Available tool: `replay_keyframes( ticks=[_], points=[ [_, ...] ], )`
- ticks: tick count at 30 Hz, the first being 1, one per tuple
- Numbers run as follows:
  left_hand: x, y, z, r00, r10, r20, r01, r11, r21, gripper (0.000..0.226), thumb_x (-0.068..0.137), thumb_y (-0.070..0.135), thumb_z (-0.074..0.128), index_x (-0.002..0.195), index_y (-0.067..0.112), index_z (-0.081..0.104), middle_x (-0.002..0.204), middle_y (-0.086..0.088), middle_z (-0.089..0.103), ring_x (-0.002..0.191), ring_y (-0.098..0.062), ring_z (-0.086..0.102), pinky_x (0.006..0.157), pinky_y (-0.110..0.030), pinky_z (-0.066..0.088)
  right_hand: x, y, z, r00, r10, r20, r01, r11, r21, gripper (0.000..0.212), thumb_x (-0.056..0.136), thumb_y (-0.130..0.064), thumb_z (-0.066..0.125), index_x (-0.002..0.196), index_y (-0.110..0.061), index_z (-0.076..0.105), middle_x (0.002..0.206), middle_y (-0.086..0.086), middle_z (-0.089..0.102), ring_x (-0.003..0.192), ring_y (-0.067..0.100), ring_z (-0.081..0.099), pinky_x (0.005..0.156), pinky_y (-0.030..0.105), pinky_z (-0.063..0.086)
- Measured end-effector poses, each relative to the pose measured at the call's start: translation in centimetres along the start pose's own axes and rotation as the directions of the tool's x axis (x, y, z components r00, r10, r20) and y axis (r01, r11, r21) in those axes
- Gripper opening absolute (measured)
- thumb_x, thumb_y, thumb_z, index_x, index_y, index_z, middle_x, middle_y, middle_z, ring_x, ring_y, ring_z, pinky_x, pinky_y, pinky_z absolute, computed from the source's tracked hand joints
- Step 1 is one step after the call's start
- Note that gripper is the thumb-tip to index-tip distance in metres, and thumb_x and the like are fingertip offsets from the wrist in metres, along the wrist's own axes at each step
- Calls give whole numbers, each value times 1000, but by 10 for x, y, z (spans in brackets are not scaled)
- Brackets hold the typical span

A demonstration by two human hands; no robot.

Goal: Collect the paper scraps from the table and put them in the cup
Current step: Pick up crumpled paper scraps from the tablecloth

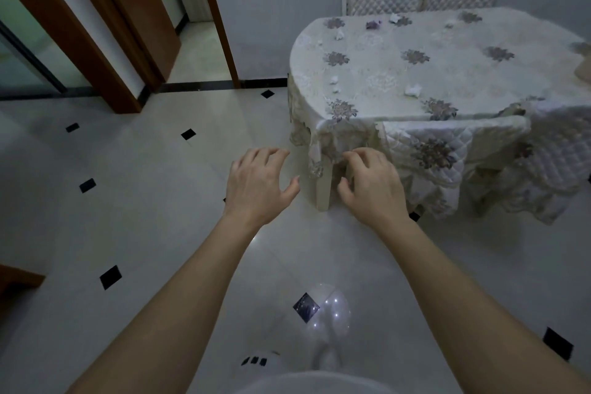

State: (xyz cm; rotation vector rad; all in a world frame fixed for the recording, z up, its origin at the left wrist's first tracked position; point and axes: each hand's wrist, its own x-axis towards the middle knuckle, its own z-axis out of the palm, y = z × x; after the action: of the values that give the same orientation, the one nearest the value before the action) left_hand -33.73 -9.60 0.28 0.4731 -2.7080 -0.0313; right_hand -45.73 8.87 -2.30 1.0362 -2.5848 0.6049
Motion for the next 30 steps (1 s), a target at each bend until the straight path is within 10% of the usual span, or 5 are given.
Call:
replay_keyframes(
  ticks=[30],
  points=[
    [353,-268,147,999,10,41,-5,994,-108,52,84,52,47,124,21,58,121,0,62,112,-20,54,88,-39,44,395,-43,226,990,35,134,-24,996,-86,44,77,-22,64,119,-11,61,114,12,61,102,33,57,82,43,48]
  ],
)
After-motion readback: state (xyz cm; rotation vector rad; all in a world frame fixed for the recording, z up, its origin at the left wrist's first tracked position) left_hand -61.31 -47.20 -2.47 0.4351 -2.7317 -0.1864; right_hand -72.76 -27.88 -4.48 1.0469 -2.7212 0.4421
